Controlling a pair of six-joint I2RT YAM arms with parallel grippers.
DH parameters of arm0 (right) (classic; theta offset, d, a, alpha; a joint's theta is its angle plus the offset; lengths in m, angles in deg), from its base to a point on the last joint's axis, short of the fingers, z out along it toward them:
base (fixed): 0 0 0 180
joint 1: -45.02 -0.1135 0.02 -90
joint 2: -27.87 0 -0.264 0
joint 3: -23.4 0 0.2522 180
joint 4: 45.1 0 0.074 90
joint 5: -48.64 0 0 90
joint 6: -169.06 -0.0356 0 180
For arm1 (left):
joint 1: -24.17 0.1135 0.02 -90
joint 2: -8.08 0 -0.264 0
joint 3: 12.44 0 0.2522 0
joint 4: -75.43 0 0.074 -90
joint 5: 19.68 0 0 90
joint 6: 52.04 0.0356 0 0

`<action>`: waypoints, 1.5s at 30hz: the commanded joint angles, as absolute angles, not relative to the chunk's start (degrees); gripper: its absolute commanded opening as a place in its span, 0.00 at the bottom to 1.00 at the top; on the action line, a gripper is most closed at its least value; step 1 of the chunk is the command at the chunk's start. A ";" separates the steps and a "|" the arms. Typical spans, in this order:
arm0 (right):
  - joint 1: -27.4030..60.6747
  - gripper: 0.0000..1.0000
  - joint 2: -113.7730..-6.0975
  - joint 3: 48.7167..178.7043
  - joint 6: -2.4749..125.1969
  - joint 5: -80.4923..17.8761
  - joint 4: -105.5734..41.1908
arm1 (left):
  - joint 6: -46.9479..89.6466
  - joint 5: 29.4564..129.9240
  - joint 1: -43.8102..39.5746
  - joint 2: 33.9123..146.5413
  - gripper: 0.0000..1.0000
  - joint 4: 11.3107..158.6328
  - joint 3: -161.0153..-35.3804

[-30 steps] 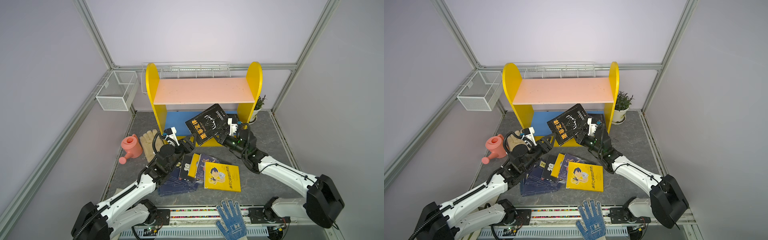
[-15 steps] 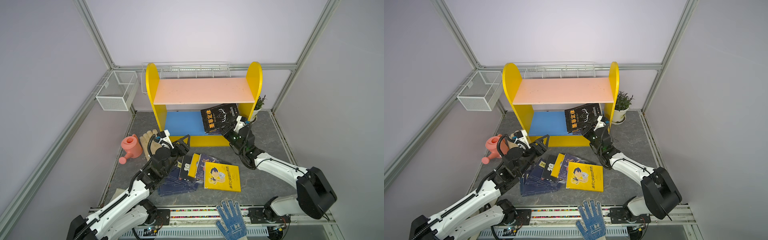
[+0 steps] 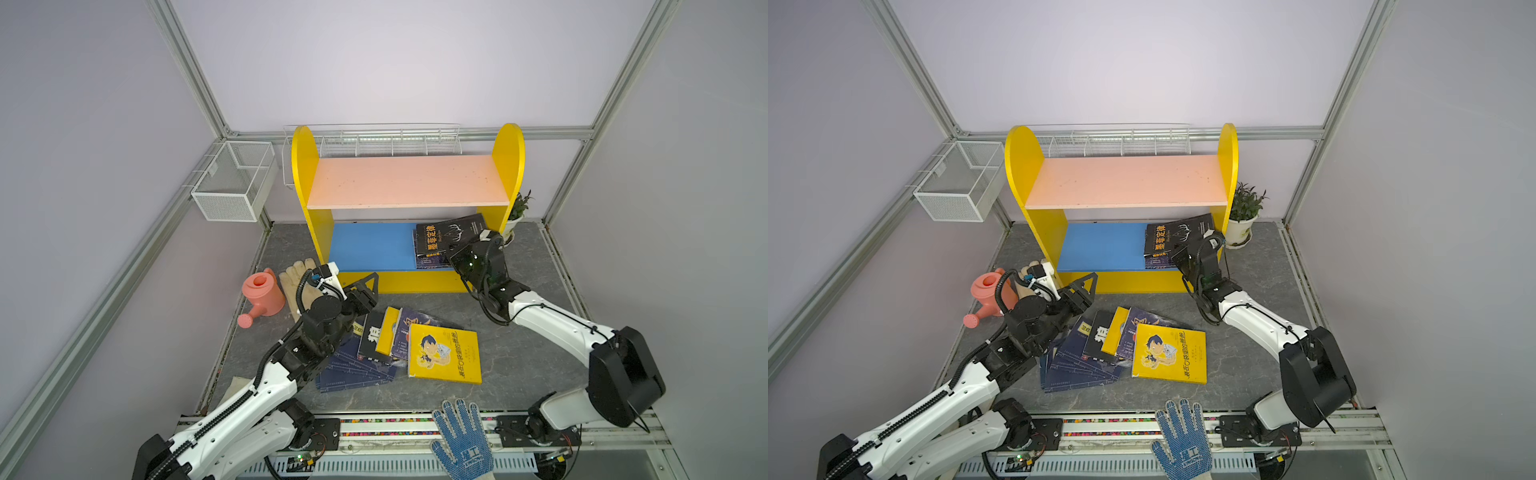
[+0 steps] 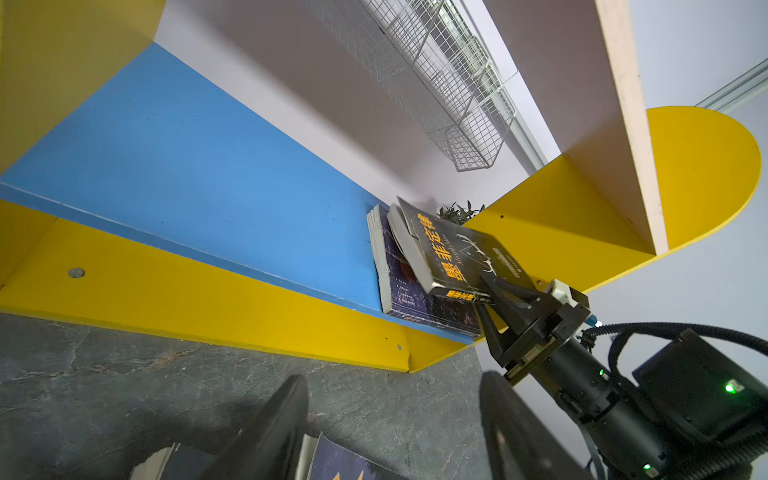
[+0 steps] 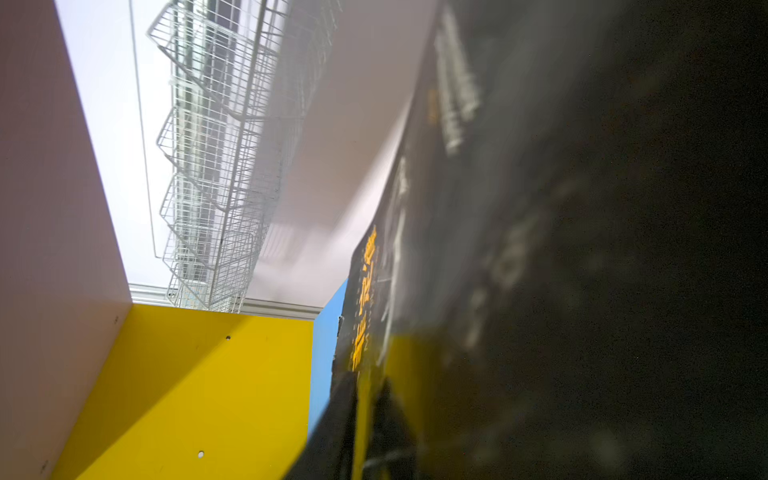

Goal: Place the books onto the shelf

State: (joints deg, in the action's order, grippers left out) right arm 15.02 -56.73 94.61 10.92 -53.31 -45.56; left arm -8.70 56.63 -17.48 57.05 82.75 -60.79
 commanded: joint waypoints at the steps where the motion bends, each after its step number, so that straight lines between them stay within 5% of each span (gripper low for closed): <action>1: 16.01 0.54 -55.59 97.70 6.99 -54.14 -34.93 | -8.10 56.49 -17.66 57.09 0.66 83.52 -61.22; 7: 16.75 0.72 -56.43 100.24 5.63 -53.70 -24.19 | -8.19 57.38 -17.60 58.17 0.66 82.58 -61.51; 26: 17.33 0.70 -54.95 99.12 13.82 -48.27 -14.80 | -10.20 52.55 -17.65 59.58 0.66 88.60 -61.78; 29: 17.22 0.63 -55.29 101.26 18.52 -47.31 -8.82 | -11.08 49.97 -17.66 60.32 0.66 92.13 -62.47; 36: 15.73 0.25 -55.89 102.09 20.99 -48.09 -5.15 | -11.09 47.86 -17.66 63.88 0.66 97.40 -64.76; 45: 15.59 0.14 -59.74 106.44 23.97 -48.72 -6.32 | -10.91 48.06 -17.61 65.26 0.66 97.69 -65.28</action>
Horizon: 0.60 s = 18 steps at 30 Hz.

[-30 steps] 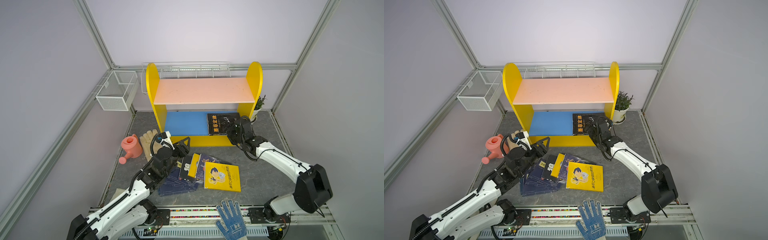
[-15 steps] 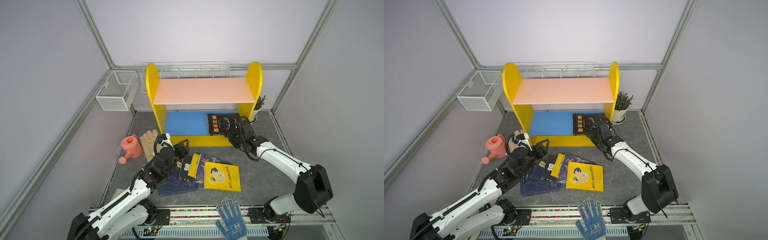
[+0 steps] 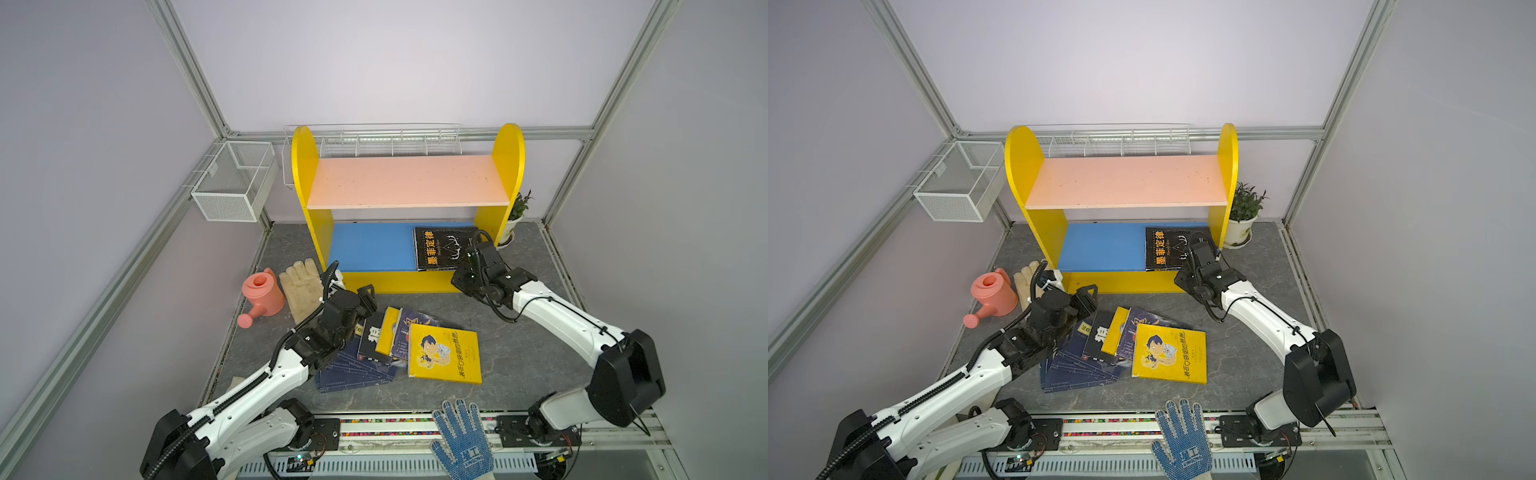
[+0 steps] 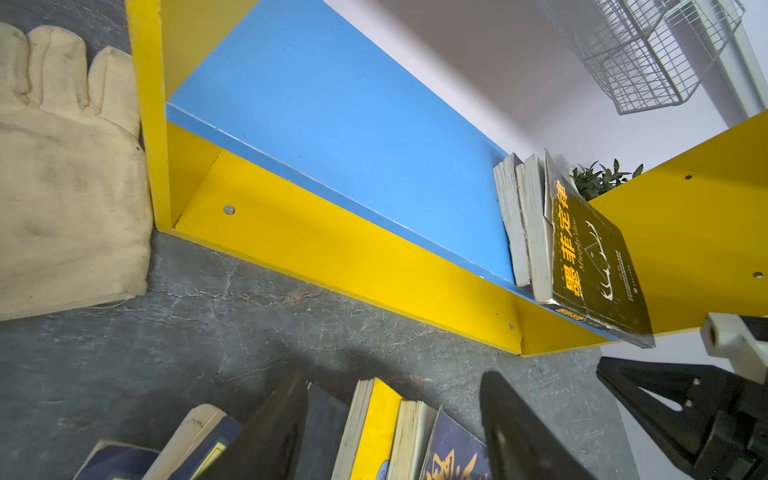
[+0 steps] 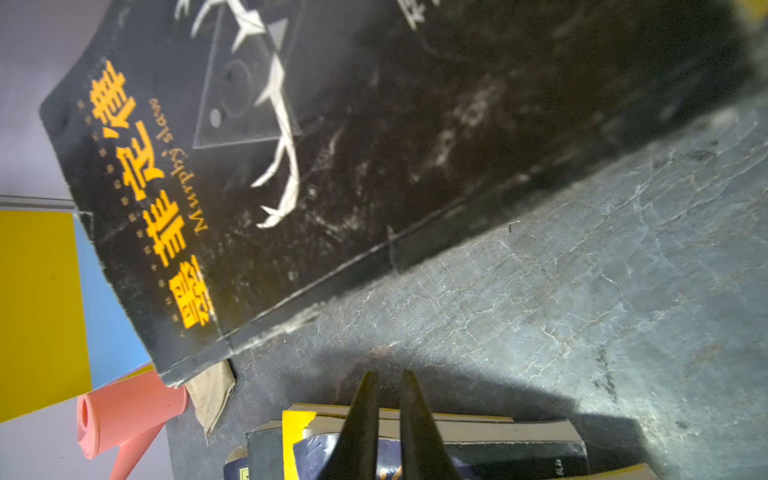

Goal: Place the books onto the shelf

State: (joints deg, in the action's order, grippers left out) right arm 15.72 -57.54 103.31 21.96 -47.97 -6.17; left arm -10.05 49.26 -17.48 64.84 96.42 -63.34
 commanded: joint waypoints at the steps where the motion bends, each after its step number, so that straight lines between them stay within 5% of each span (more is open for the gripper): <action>1: 15.58 0.14 -60.59 107.50 24.52 -48.72 -6.14 | -10.91 48.01 -17.64 65.35 0.66 97.88 -65.37; 18: 17.54 0.14 -64.07 112.21 27.36 -50.25 -6.85 | -9.30 48.77 -17.66 67.09 0.67 98.82 -66.80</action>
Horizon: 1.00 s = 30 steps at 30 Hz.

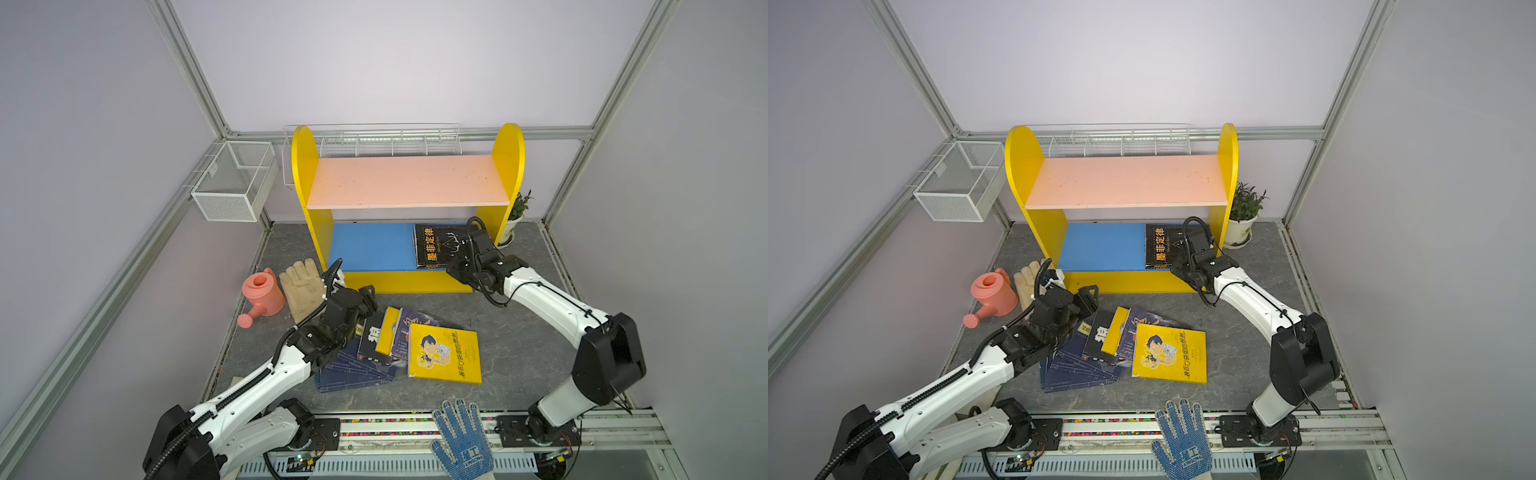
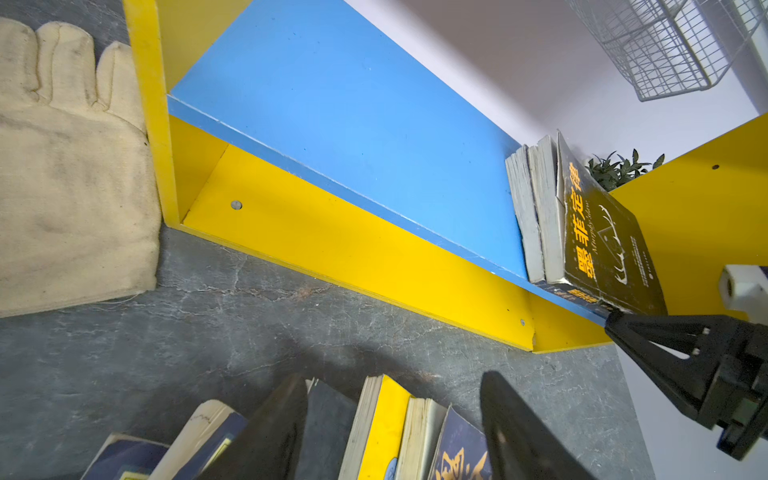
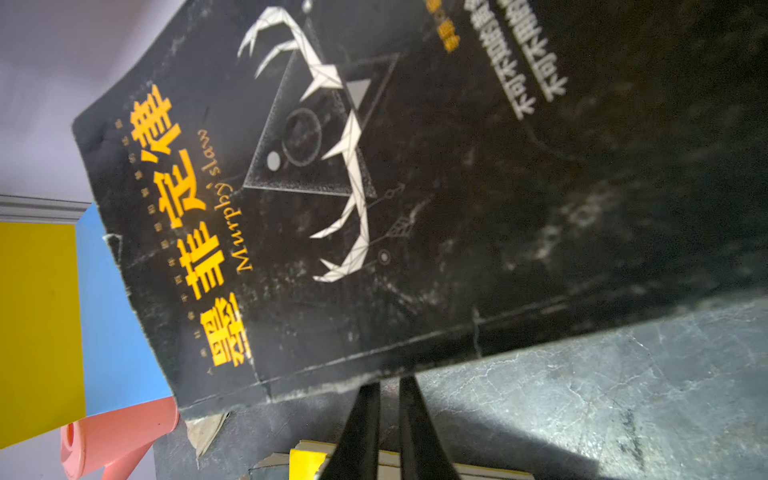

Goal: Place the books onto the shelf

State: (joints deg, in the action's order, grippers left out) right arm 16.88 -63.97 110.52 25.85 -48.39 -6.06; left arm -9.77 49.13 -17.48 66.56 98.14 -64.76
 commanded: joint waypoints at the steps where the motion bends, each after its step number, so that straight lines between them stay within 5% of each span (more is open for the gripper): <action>1: 17.52 0.14 -64.24 112.26 27.86 -49.81 -7.20 | -9.01 48.93 -17.66 67.30 0.67 98.79 -66.85; 12: 17.41 0.21 -57.54 106.34 35.43 -47.34 -6.33 | 2.36 57.51 -17.83 72.28 0.68 99.77 -69.12; 23: 20.03 0.65 -48.85 92.02 52.10 -35.18 17.64 | 18.46 71.19 -25.90 80.50 0.70 108.16 -74.91; 30: 20.03 0.70 -49.08 79.24 51.86 -20.73 14.28 | 22.06 76.38 -26.63 83.39 0.78 110.45 -74.04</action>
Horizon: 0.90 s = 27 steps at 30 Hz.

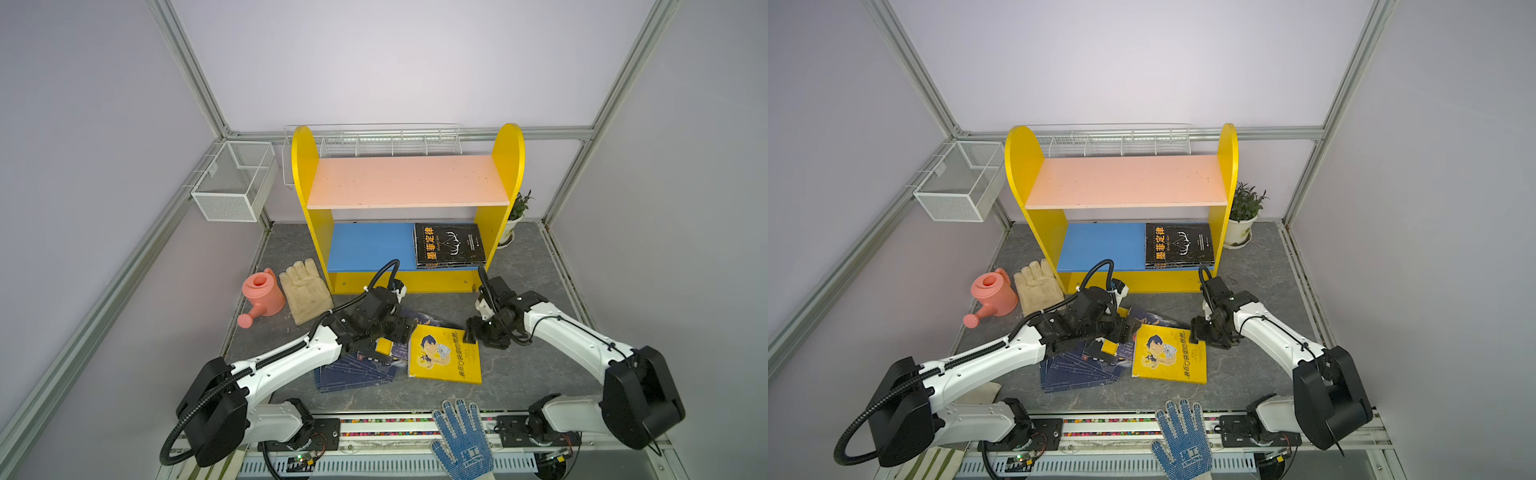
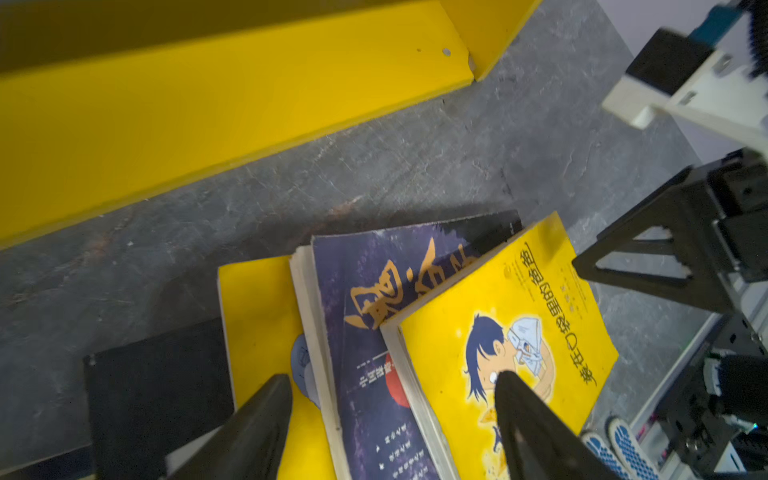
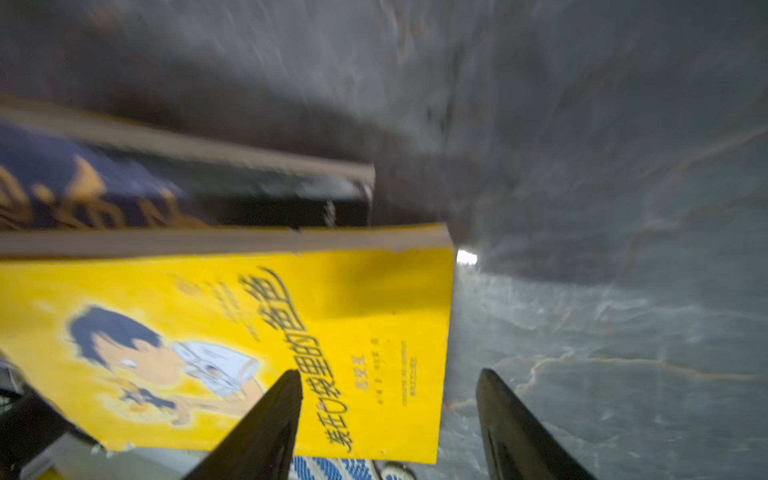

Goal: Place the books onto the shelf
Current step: 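Grasp the yellow cartoon book edge with the right gripper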

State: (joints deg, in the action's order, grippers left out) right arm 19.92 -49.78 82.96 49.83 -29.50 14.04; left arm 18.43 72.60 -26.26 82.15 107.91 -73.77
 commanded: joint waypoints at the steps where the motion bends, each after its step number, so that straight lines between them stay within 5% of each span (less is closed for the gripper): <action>1: 20.01 0.70 -49.26 77.91 52.48 -19.13 12.89 | 22.42 76.68 -26.70 83.91 0.78 110.90 -74.13; 13: 19.82 0.68 -53.12 72.14 52.01 -16.64 0.44 | 23.45 80.03 -27.33 92.76 0.78 114.77 -76.11; 27: 16.03 0.60 -60.37 91.53 59.19 -12.11 -0.39 | 12.77 73.49 -19.39 87.49 0.79 116.60 -72.97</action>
State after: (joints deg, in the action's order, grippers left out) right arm 17.66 -58.31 89.04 56.71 -16.06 2.70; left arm 16.63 74.61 -21.17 89.51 113.92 -75.21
